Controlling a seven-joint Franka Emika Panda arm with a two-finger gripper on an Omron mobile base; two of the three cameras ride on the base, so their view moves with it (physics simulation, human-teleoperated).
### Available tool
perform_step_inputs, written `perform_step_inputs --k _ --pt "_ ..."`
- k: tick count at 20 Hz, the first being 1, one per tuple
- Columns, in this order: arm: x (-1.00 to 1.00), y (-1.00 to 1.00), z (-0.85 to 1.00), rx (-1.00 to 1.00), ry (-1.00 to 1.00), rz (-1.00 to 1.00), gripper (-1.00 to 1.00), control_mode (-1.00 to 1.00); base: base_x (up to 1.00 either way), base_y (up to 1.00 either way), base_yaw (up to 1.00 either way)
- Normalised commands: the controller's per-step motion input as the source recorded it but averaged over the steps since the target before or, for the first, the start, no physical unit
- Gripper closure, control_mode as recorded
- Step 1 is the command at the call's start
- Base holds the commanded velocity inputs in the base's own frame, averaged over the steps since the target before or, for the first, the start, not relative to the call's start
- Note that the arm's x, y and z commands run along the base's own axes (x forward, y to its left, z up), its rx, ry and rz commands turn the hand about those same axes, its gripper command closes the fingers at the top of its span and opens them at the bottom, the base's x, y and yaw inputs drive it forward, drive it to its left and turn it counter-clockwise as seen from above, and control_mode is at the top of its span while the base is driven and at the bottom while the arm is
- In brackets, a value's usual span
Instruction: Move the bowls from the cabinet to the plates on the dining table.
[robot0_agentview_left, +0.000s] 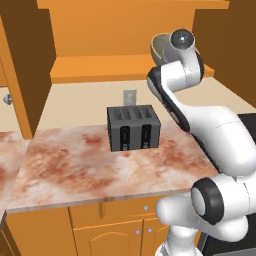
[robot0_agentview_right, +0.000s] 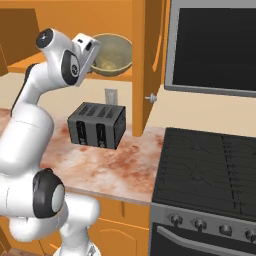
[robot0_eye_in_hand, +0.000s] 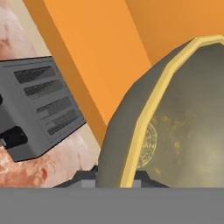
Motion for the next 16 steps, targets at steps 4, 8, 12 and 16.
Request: perform_step_inputs --k 4,8,12,16 --pt "-0.82 0.02 -0.37 -0.11 0.0 0.14 1.0 -1.0 0.0 0.0 0.0" --pt "-0.78 0.01 -0.61 -0.12 0.0 0.15 1.0 -1.0 0.0 0.0 0.0" --pt "-0.71 0.0 -0.75 -0.13 0.0 0.15 1.0 -1.0 0.0 0.0 0.0" --pt "-0.46 0.0 -0.8 -0.13 0.0 0.15 1.0 -1.0 0.0 0.0 0.0"
